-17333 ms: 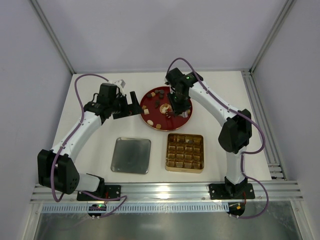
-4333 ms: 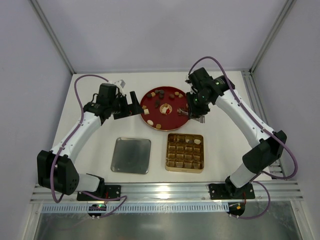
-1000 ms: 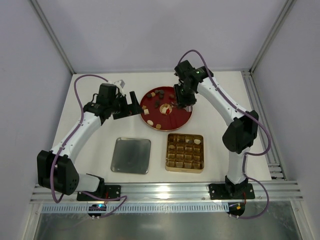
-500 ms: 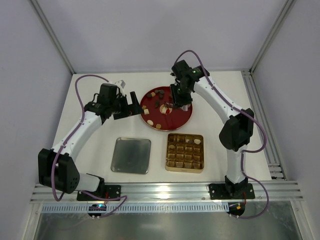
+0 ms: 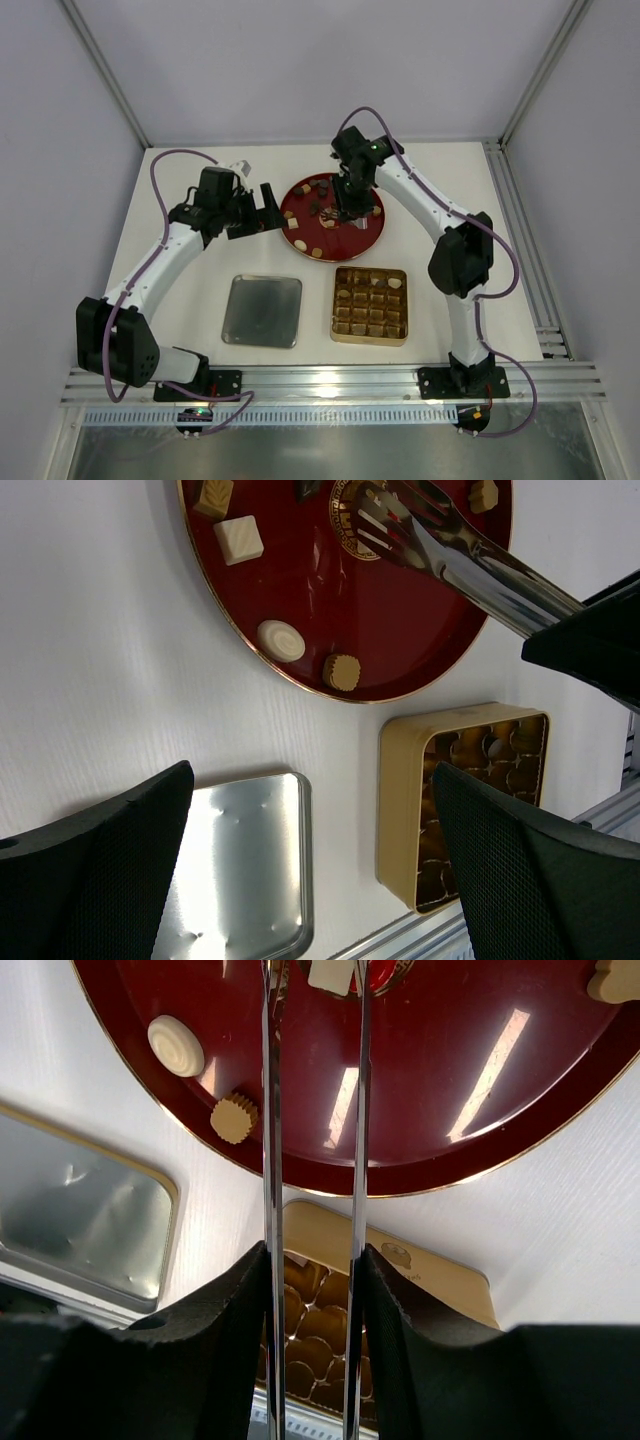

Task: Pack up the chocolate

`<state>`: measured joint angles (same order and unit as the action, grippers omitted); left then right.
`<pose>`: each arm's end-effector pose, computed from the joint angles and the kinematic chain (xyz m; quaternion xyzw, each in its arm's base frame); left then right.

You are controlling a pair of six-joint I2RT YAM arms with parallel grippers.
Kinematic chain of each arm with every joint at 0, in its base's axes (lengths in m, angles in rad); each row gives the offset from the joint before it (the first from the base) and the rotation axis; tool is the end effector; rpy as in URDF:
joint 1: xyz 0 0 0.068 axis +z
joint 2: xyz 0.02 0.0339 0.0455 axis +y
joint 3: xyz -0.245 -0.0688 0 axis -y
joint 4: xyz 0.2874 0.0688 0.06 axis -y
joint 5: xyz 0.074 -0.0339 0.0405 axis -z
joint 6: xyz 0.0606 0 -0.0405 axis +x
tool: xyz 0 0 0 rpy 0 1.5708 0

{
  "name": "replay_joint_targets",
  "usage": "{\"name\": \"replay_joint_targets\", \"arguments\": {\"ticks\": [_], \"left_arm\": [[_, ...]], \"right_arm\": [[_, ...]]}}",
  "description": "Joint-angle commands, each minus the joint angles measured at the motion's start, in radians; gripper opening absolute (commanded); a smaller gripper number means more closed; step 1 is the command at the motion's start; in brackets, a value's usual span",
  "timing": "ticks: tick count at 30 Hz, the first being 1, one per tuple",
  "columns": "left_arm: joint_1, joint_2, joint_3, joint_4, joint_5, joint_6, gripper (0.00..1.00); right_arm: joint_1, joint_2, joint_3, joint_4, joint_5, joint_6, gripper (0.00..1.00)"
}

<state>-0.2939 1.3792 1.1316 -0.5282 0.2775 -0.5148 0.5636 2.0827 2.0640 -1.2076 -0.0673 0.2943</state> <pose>0.3408 -0.1205 0.2491 -0.0474 0.9135 -0.2681 0.3023 0.3984 0.2566 0.2551 -0.1379 0.9750 0.1014 0.1420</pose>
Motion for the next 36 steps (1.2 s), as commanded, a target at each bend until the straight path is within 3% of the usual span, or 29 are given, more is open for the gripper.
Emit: {"name": "replay_joint_targets", "arguments": {"ticks": [1,8,36], "left_arm": [[0.004,-0.006,0.002,0.023,0.020,0.010,1.00],[0.006,-0.005,0.005,0.023,0.020,0.012,1.00],[0.006,-0.005,0.000,0.023,0.019,0.012,1.00]], "right_arm": [[0.007,0.007,0.067,-0.004,0.017,0.012,0.43],[0.015,-0.001,0.074,-0.029,0.112,0.012,0.43],[0.041,0.037,0.045,-0.012,0.083,-0.004,0.38]]}}
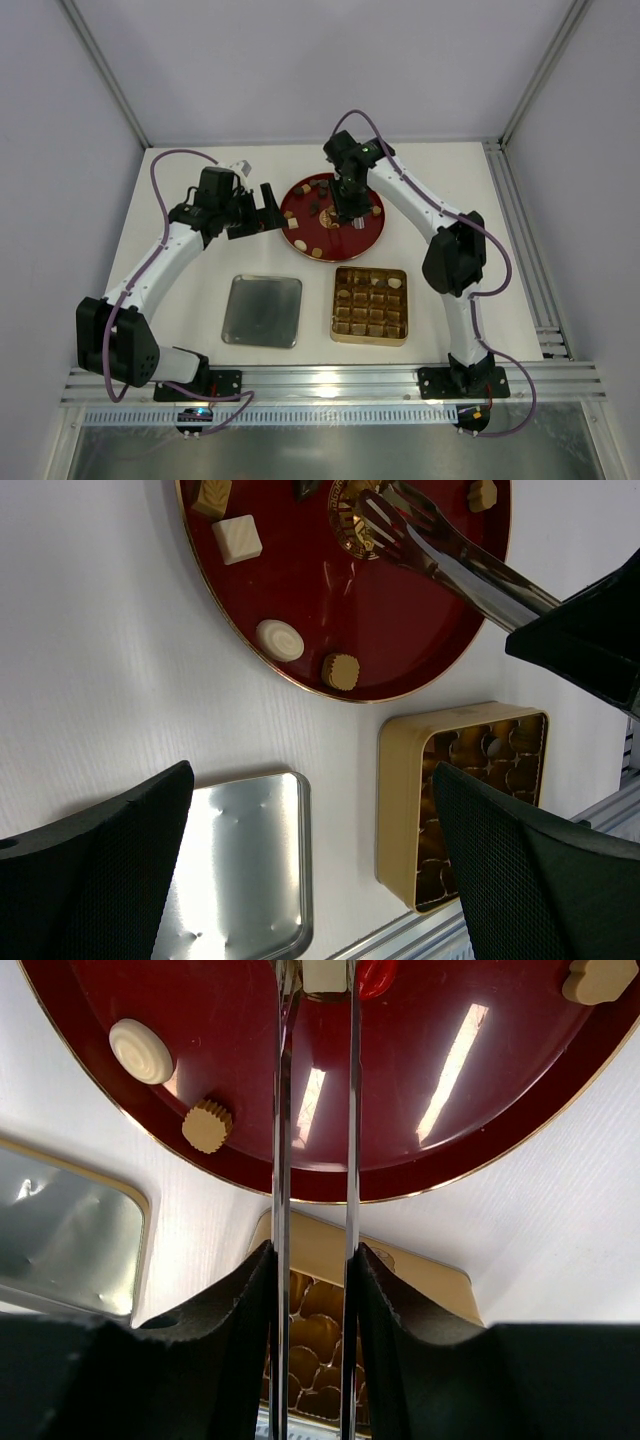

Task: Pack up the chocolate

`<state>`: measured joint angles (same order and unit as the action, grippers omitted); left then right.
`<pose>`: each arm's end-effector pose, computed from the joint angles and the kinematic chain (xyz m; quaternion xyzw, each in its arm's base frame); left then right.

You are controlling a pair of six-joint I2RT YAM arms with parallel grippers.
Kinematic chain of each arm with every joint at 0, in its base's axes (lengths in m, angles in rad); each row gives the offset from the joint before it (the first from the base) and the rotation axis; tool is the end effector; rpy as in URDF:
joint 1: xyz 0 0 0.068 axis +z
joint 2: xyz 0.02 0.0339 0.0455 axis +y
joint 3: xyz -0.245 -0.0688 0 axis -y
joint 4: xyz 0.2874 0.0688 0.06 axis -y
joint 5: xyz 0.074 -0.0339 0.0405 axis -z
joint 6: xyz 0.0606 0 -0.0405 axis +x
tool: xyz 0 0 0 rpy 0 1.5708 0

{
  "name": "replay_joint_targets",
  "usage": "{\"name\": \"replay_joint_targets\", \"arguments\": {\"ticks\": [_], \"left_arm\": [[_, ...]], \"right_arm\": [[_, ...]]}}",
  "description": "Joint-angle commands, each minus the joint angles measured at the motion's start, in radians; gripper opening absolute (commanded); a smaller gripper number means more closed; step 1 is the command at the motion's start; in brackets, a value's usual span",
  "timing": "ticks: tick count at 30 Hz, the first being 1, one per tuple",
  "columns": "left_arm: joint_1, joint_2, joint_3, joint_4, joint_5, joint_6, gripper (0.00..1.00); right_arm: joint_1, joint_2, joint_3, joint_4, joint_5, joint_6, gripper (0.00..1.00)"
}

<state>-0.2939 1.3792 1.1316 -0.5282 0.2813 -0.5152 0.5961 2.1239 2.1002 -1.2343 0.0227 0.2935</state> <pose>0.3407 -0.1207 0.2492 -0.0469 0.9133 -0.2697 0.3015 0.3970 0.2677 0.2471 -0.1471 0.9767 0.0569 0.1454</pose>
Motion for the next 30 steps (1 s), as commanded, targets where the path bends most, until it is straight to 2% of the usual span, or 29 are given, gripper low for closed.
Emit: {"name": "replay_joint_targets", "arguments": {"ticks": [1,9,19,30], "left_arm": [[0.006,-0.005,0.000,0.023,0.015,0.012,1.00],[0.006,-0.006,0.000,0.025,0.015,0.012,1.00],[0.004,-0.005,0.002,0.023,0.015,0.009,1.00],[0.006,-0.006,0.002,0.023,0.013,0.010,1.00]], "right_arm": [[0.010,-0.007,0.003,0.016,-0.007,-0.004,0.38],[0.011,-0.042,-0.011,0.016,0.003,-0.005,0.29],[0.011,-0.125,0.004,-0.005,-0.003,0.004,0.28],[0.011,-0.222,-0.058,-0.014,-0.010,0.012,0.27]]}}
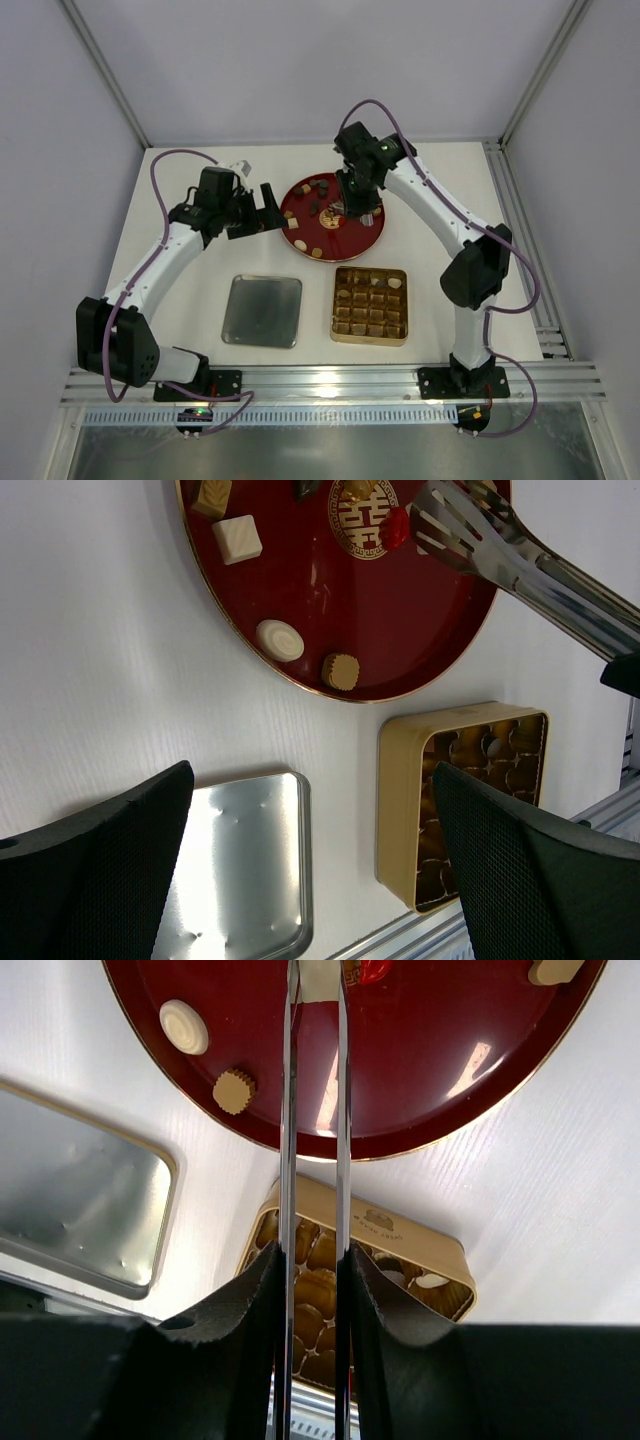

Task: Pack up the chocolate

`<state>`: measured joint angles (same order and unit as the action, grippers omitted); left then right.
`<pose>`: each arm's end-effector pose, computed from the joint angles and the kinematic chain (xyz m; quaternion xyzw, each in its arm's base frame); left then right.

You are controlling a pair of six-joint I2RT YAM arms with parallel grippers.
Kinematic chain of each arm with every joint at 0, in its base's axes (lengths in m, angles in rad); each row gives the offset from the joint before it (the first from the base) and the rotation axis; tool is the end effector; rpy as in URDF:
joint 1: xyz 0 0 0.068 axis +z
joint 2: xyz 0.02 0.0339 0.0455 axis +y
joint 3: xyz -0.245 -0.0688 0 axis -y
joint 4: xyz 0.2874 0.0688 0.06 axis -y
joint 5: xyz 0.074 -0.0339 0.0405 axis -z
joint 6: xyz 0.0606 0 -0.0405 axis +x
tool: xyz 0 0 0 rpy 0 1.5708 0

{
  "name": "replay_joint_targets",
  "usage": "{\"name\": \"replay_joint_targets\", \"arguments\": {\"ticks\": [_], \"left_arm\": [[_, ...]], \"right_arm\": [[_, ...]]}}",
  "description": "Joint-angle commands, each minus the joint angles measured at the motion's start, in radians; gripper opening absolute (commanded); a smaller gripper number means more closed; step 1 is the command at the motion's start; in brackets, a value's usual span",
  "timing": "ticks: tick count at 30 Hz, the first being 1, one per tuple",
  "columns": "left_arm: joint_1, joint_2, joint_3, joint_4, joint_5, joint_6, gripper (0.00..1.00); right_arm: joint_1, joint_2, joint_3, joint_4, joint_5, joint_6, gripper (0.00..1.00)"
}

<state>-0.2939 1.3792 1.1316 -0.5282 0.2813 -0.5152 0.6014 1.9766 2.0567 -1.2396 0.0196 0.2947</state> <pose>0.3407 -0.1207 0.2492 -0.0469 0.9133 -0.2697 0.3015 0.3735 0.2549 0.2980 -0.1475 0.9677 0.0798 0.1882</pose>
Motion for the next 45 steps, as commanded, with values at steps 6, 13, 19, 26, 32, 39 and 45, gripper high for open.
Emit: {"name": "replay_joint_targets", "arguments": {"ticks": [6,13,19,26,32,39,45], "left_arm": [[0.006,-0.008,0.003,0.023,0.013,0.011,1.00],[0.006,-0.008,0.005,0.023,0.012,0.009,1.00],[0.006,-0.008,0.005,0.023,0.004,0.011,1.00],[0.006,-0.008,0.005,0.025,-0.002,0.012,1.00],[0.006,-0.012,0.000,0.023,-0.007,0.015,1.00],[0.006,-0.012,0.002,0.022,-0.005,0.015,1.00],[0.006,-0.016,0.002,0.020,-0.007,0.015,1.00]], "right_arm": [[0.017,-0.226,-0.148,-0.006,0.002,0.026,0.26],[0.046,-0.447,-0.370,-0.008,0.008,0.076,0.26],[0.112,-0.588,-0.506,-0.024,0.029,0.139,0.26],[0.212,-0.719,-0.627,-0.050,0.045,0.224,0.27],[0.262,-0.788,-0.716,-0.043,0.045,0.271,0.26],[0.307,-0.803,-0.777,-0.018,0.042,0.299,0.26],[0.322,-0.803,-0.803,-0.008,0.046,0.305,0.27]]}}
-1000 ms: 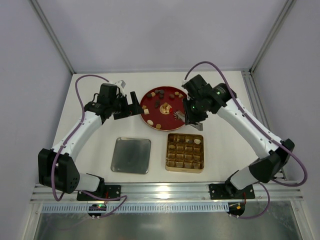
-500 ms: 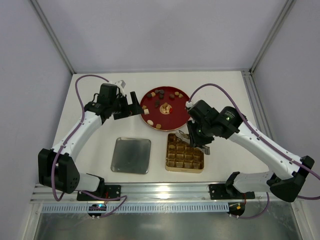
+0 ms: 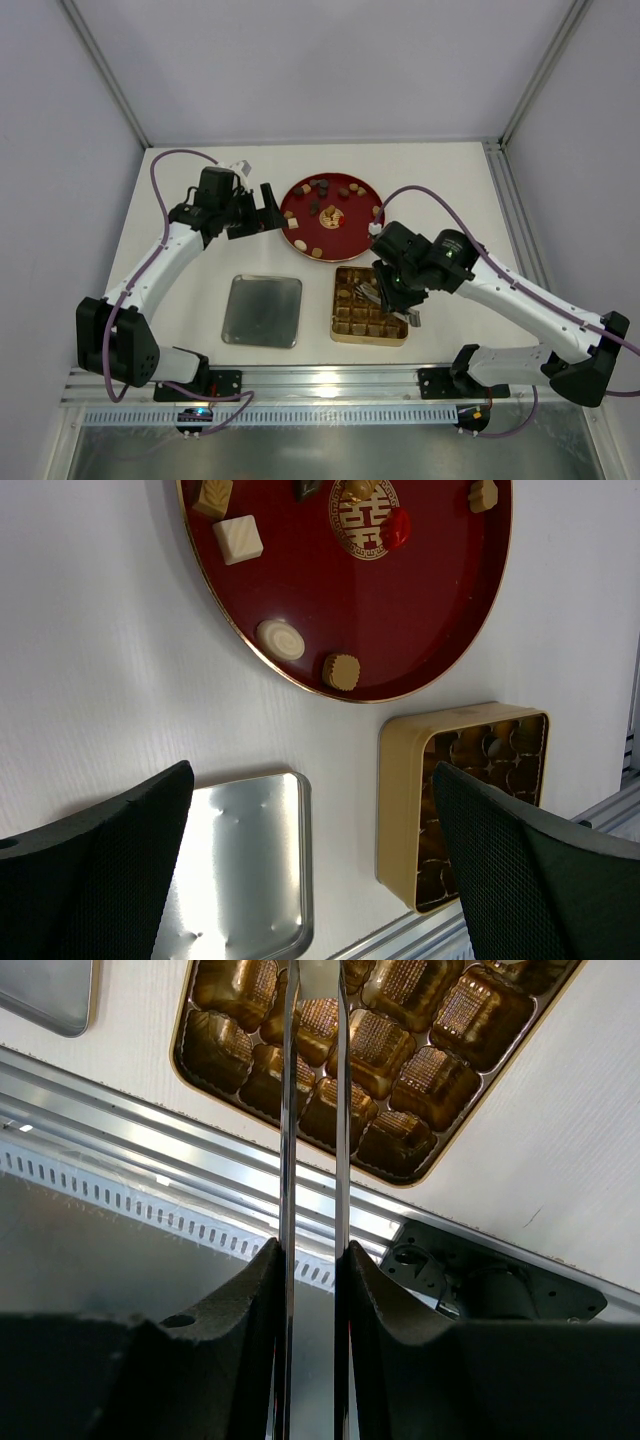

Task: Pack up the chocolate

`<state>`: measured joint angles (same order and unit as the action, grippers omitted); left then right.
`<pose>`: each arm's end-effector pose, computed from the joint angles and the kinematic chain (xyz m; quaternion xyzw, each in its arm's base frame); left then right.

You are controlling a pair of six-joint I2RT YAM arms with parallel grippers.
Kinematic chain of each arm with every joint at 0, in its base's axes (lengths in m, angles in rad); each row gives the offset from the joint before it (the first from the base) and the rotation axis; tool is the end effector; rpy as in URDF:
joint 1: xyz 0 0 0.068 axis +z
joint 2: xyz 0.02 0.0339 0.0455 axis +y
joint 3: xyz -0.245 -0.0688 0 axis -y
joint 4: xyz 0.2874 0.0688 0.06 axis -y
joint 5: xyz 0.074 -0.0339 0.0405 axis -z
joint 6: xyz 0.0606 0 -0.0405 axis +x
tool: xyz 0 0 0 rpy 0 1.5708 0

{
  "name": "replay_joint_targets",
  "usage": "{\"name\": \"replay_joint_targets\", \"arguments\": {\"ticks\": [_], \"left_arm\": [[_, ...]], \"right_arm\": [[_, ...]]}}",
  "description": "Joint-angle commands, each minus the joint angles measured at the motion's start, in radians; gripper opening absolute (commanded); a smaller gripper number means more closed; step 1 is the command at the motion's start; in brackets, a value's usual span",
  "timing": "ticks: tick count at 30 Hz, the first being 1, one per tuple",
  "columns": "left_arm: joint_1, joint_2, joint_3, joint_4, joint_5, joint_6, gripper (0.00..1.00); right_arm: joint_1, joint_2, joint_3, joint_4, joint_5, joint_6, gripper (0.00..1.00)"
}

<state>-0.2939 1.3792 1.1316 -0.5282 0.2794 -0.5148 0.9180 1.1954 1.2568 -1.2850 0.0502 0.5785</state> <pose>0.3408 -0.1206 0.2491 -0.0471 0.9134 -0.2689 0.3019 0.1598 0.2040 0.2925 -0.1621 0.9712 0.0994 0.1434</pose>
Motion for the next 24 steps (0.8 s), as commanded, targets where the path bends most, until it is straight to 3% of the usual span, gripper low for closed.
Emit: {"name": "replay_joint_targets", "arguments": {"ticks": [1,24], "left_arm": [[0.006,-0.017,0.002,0.020,-0.005,0.015,1.00],[0.004,-0.016,0.000,0.020,-0.006,0.016,1.00]], "right_arm": [[0.008,-0.017,-0.004,0.039,0.017,0.021,0.27],[0.009,0.012,-0.020,0.067,0.043,0.015,0.34]]}}
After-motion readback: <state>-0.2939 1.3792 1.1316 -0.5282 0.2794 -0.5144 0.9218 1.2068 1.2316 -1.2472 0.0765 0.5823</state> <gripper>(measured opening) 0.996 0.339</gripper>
